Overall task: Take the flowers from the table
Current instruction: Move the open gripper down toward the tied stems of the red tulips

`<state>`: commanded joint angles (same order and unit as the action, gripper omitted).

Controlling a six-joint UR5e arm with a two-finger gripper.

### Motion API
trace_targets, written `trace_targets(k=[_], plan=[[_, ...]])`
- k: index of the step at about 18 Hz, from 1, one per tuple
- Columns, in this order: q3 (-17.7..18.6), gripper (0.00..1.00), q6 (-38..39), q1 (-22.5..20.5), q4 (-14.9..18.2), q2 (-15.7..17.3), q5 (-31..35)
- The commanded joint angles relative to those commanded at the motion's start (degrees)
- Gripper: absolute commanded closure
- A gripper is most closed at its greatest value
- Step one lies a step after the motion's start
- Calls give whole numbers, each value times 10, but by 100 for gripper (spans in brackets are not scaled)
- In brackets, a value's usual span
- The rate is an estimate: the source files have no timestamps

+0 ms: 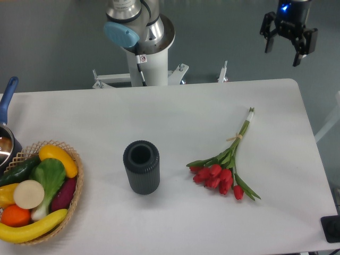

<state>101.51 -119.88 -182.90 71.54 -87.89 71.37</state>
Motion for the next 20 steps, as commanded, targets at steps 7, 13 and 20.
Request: trace_targets(k=[7, 13, 20], plan=[[3, 0, 44, 7, -2, 7, 2], [33, 0, 229, 71, -65, 7, 1], [59, 0, 363, 140, -134, -23, 4]])
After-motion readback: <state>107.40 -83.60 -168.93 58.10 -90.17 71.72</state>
